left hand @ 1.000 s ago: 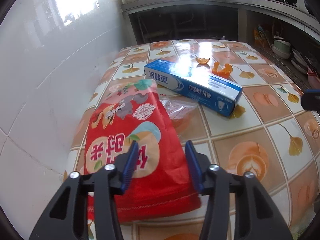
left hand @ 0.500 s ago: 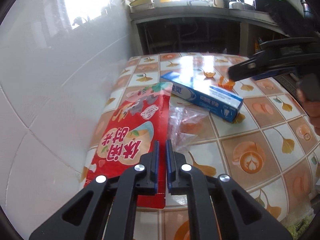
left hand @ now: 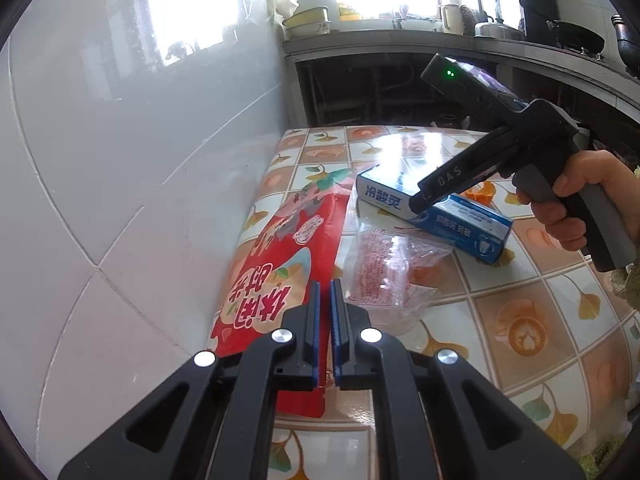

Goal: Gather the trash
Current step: 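Grasp the toothpaste box around its middle with the right tool, then grasp the red snack bag edge with the left tool while the right tool holds the box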

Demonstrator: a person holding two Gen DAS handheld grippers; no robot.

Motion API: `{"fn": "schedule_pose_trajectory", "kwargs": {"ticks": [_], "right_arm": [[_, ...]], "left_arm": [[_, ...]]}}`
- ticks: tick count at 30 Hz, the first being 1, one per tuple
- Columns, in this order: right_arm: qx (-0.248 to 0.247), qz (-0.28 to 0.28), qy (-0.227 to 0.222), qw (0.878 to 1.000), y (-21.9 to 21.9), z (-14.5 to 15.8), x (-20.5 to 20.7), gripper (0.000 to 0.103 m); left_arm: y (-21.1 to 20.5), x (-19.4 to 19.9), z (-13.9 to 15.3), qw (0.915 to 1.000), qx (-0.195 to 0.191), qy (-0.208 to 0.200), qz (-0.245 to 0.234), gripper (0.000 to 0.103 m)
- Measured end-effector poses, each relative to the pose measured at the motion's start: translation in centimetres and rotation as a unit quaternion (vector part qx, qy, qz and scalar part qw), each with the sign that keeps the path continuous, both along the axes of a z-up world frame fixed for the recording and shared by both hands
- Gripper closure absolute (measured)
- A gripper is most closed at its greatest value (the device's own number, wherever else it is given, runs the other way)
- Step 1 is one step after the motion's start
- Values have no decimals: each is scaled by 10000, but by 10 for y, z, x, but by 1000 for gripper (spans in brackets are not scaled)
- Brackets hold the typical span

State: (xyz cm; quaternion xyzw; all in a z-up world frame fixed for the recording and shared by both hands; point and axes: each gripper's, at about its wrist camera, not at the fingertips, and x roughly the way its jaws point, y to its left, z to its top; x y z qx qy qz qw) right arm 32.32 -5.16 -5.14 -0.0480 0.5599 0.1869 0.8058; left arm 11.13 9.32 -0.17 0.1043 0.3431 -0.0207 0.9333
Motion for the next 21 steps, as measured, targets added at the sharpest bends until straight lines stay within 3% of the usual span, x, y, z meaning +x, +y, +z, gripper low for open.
{"fn": "schedule_pose_trajectory", "kwargs": {"ticks": [2,12,17,21], "right_arm": [[-76,-17,17,10000,1,-3,1,43],[-231,-29,28,9997,6,-9,7,43],[-337,-15,95,9994,9,-20,17,47],[-326,-61,100,9994,9,-22,17,55]], "left_arm": [[2,4,-2,9999,112,35,48,96],[13,19,-23,9981,477,342,195,65],[18,-2,-20,9996,111,178,-168,52],[13,-26,-25,9984,395,56,-402,45]]}}
